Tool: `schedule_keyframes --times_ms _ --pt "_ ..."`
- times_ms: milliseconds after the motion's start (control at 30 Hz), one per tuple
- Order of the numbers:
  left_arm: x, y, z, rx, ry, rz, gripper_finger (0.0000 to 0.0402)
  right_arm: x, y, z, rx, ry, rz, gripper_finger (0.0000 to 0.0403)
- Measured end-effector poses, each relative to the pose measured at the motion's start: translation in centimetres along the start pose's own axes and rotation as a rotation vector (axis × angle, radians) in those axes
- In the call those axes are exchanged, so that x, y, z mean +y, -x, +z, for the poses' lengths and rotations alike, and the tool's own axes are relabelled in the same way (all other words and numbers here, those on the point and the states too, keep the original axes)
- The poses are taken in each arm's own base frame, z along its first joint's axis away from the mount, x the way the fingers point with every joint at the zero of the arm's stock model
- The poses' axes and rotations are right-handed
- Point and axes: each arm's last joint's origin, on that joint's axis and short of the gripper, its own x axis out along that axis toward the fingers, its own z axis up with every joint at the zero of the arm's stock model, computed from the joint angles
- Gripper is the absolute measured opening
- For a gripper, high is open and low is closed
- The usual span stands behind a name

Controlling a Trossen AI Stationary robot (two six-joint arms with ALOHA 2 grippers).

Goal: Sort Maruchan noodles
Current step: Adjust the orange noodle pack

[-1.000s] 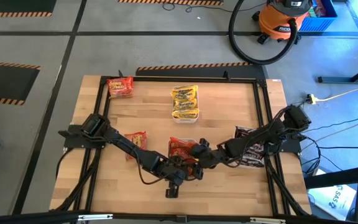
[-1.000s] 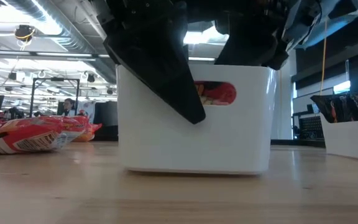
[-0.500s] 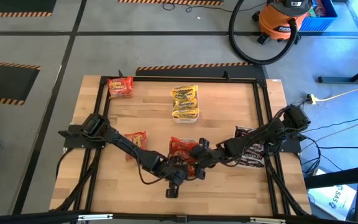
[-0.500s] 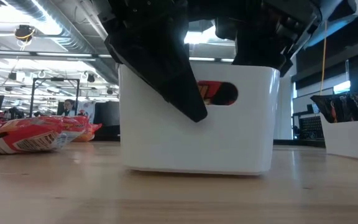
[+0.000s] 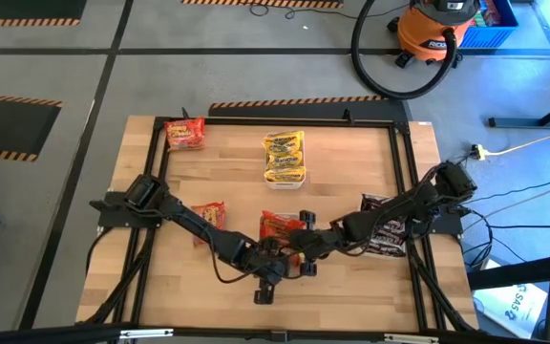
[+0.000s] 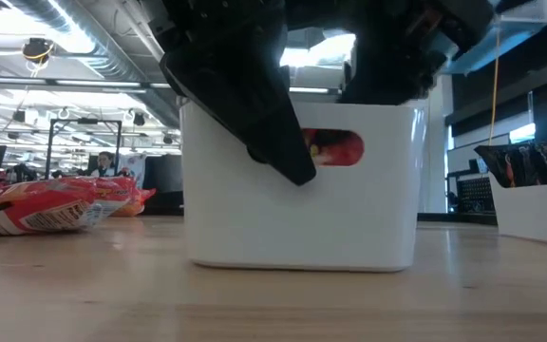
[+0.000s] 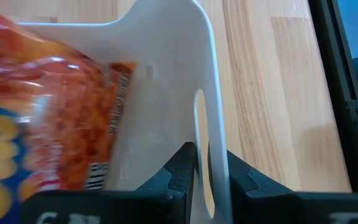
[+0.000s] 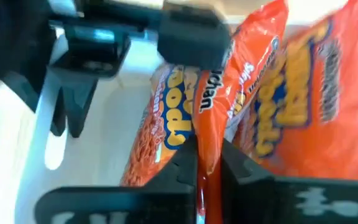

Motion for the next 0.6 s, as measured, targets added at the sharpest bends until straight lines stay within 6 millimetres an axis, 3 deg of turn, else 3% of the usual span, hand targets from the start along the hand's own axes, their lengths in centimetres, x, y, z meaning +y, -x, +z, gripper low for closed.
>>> schedule_keyframes --times_ms 267,600 --pt "0.0 0.0 0.0 -0.004 -0.003 0.003 0.0039 0.4 2.1 2.9 0.066 0.232 -0.191 0.0004" --pt "0.0 0.0 0.0 0.004 -0.004 -0.003 0.0039 2.2 2.4 2.3 0.047 0.359 -0.279 0.0003"
